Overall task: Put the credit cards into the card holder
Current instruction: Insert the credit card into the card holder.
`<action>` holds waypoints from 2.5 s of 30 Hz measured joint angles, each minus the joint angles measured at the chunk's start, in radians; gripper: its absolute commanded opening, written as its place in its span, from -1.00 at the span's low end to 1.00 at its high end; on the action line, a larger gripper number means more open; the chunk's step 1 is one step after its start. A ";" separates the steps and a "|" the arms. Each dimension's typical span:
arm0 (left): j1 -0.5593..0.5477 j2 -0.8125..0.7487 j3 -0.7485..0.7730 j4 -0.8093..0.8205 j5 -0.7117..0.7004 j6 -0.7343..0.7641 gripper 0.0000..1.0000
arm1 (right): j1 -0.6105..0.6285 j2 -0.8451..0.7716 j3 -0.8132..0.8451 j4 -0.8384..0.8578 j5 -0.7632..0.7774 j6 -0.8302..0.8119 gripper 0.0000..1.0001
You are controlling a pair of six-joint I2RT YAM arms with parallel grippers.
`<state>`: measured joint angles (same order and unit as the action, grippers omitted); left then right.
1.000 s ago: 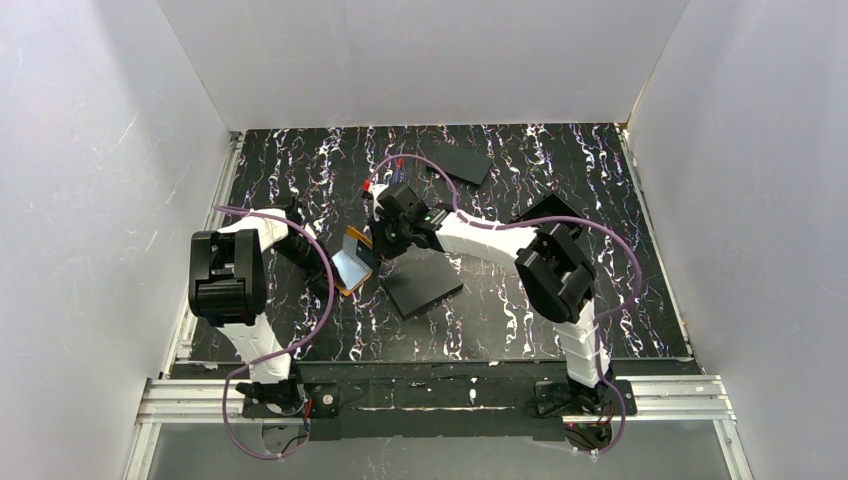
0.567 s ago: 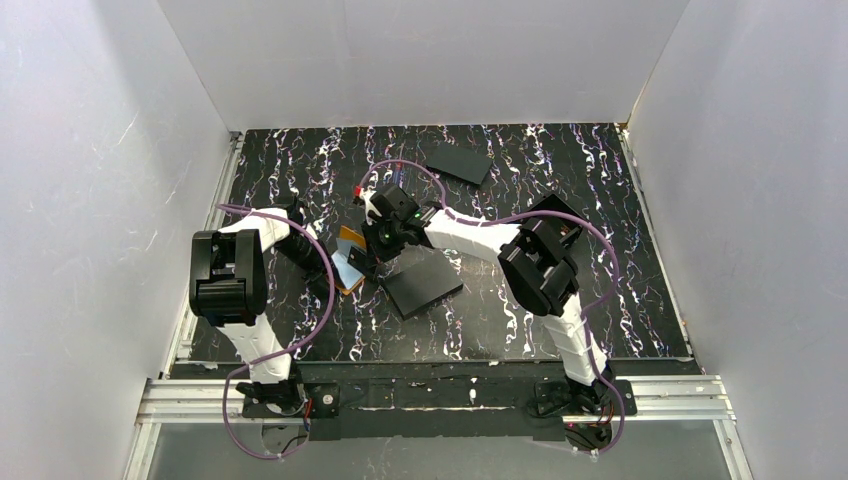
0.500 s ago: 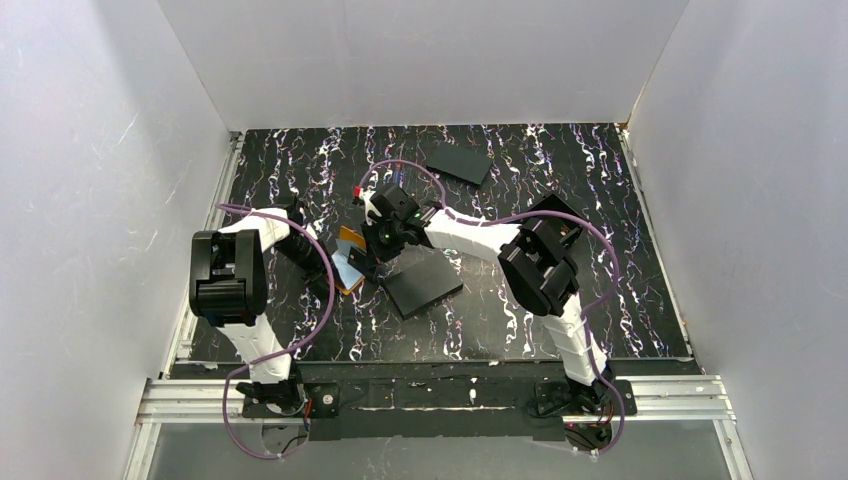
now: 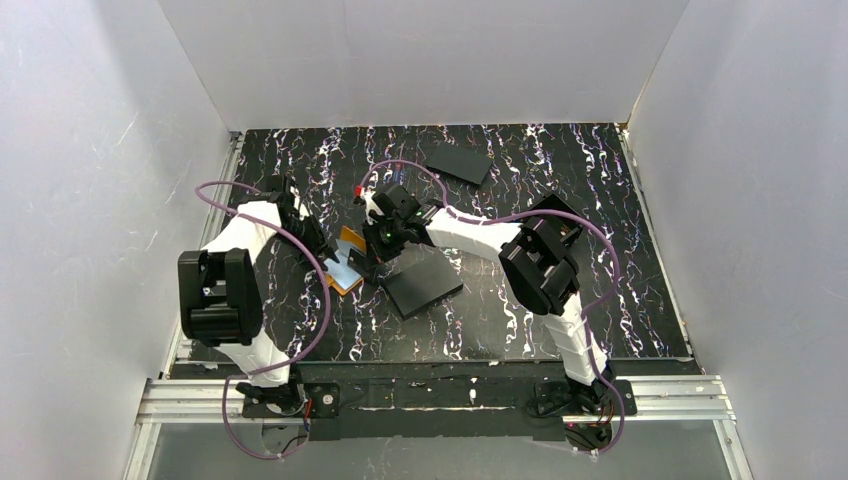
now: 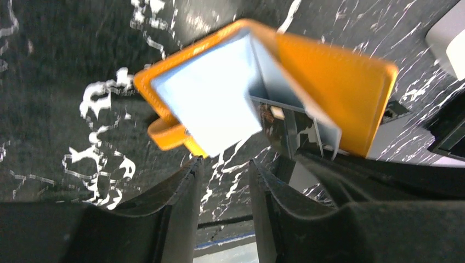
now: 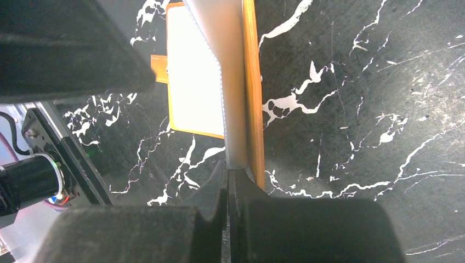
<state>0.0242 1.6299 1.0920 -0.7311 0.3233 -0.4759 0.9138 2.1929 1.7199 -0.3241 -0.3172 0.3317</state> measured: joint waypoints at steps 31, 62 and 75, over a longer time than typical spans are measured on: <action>-0.064 0.195 0.080 -0.023 -0.124 0.134 -0.98 | 0.000 0.108 0.130 0.082 -0.009 -0.132 -0.97; -0.092 0.195 0.086 -0.019 -0.160 0.162 -1.00 | -0.069 0.115 0.056 0.229 -0.128 -0.099 -0.97; -0.097 0.193 0.086 -0.019 -0.167 0.166 -1.00 | -0.085 0.156 0.082 0.274 -0.165 0.045 -0.97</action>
<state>-0.0727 1.8233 1.1778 -0.7498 0.1558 -0.3096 0.8284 2.3493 1.8015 -0.0505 -0.4824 0.3771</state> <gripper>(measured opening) 0.009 0.031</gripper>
